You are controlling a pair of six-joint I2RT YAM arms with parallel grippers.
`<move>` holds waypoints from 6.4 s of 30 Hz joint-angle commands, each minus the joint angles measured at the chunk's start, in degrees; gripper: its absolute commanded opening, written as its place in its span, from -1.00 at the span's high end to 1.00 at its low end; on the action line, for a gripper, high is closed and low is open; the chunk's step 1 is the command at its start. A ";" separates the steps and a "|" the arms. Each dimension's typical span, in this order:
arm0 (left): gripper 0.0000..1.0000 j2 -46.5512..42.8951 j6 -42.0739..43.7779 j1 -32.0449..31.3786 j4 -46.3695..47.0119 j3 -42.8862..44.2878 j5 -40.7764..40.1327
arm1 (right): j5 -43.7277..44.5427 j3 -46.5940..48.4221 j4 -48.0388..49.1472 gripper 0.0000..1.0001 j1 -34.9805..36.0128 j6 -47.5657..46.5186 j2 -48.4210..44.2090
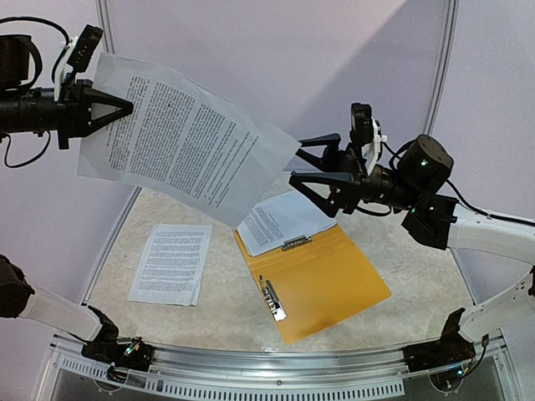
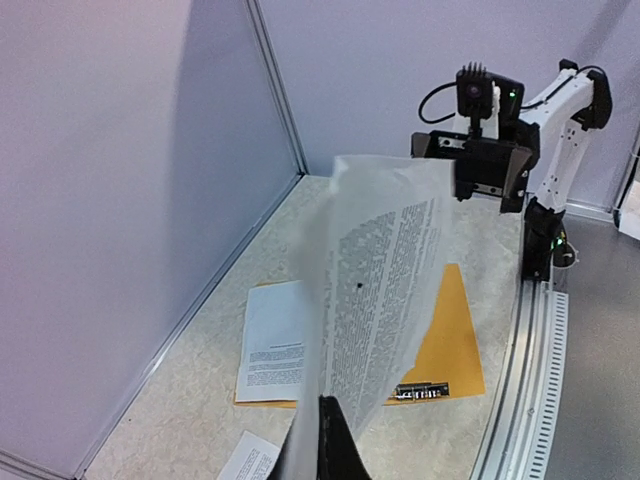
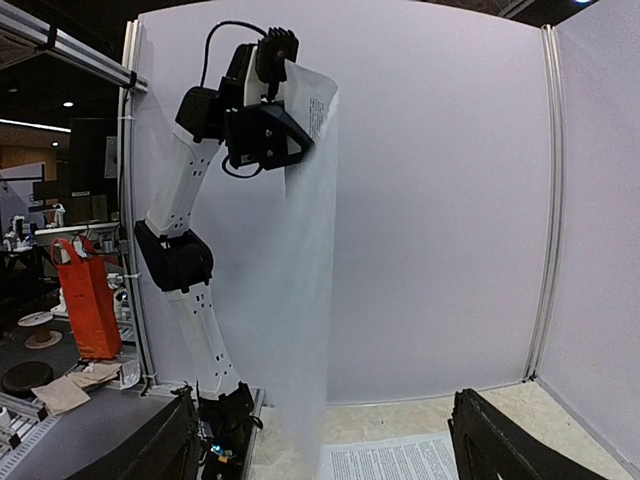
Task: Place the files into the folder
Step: Pass from the right arm to the left, then pass from the left arm to the right, then place the file in the spring clip on the folder.
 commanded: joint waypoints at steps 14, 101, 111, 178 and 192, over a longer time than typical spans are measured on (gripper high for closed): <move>1.00 1.90 -2.54 1.28 -2.00 2.00 2.07 | 8.08 3.96 15.97 -0.76 -0.25 10.83 11.28; -0.72 18.48 -3.11 -7.46 25.69 -51.70 -22.59 | 13.48 27.55 -116.12 1.00 -20.26 -5.28 10.11; -0.68 29.06 -3.68 -10.49 29.19 -52.63 -24.64 | 8.75 27.19 -110.06 1.00 -28.06 -18.13 19.61; -0.68 36.98 -4.93 -12.25 29.96 -52.14 -24.88 | -13.82 18.96 -92.85 1.00 -32.50 -15.46 37.01; -0.68 36.67 -4.98 -12.31 30.04 -52.35 -24.56 | -12.83 16.52 -90.02 0.77 -32.53 -8.55 34.78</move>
